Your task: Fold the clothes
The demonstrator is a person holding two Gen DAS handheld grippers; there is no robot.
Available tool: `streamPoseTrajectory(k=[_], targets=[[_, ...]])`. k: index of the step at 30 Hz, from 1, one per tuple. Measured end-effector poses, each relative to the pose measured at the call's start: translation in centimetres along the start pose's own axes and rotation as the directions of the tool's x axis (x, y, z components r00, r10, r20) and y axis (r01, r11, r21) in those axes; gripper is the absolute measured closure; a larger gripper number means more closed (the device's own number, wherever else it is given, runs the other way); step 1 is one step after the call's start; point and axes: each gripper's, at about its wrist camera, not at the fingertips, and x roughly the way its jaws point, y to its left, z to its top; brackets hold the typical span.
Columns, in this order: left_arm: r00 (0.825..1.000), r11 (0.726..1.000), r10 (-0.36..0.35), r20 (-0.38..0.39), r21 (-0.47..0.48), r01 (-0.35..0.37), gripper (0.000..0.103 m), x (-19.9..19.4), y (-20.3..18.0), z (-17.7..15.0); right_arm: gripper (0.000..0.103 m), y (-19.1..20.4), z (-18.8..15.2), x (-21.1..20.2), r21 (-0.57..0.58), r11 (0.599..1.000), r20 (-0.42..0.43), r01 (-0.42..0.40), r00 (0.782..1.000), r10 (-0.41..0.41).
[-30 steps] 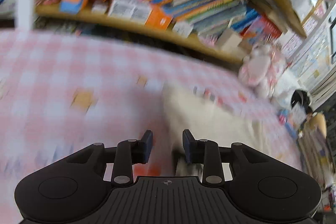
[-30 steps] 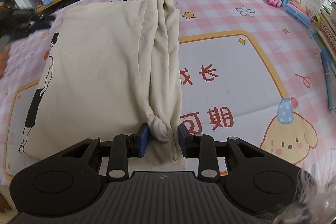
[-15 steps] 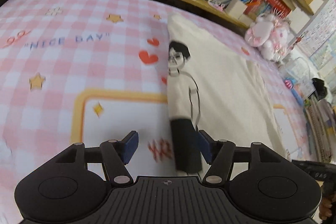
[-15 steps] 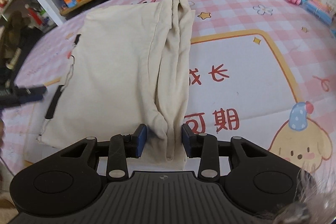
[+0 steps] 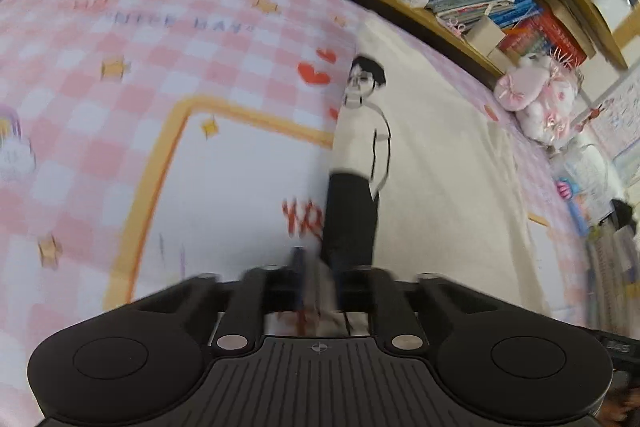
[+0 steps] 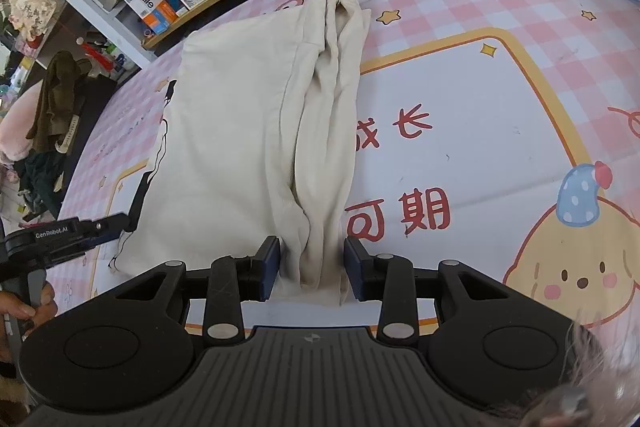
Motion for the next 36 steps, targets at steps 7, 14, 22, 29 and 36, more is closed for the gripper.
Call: streamPoseTrajectory(k=[7, 14, 22, 29, 36], targets=[[0.997, 0.998, 0.055, 0.046, -0.016, -0.054, 0.103, -1.4, 0.1, -1.9, 0.069, -0.3, -0.1, -0.1, -0.002, 1.0, 0.007, -0.014, 1.0, 0.014], [0.994, 0.995, 0.087, 0.07, -0.05, -0.084, 0.098, -2.2, 0.4, -2.0, 0.069, -0.8, -0.1, -0.3, 0.011, 0.999, -0.001, -0.036, 0.999, 0.036], [0.995, 0.996, 0.08, 0.063, 0.044, -0.083, 0.051, -0.8, -2.2, -0.4, 0.069, -1.0, -0.2, -0.5, 0.01, 0.999, 0.007, -0.053, 0.999, 0.053], [0.994, 0.993, 0.104, 0.024, 0.055, -0.105, 0.101, 0.0, -2.6, -0.8, 0.069, -1.6, -0.4, -0.8, 0.04, 0.997, 0.007, -0.06, 0.998, 0.06], [0.996, 0.992, 0.093, 0.015, 0.084, -0.094, 0.098, -0.9, -2.9, -2.1, 0.069, -2.4, -0.5, -1.1, 0.089, 0.993, 0.01, -0.079, 0.997, 0.078]])
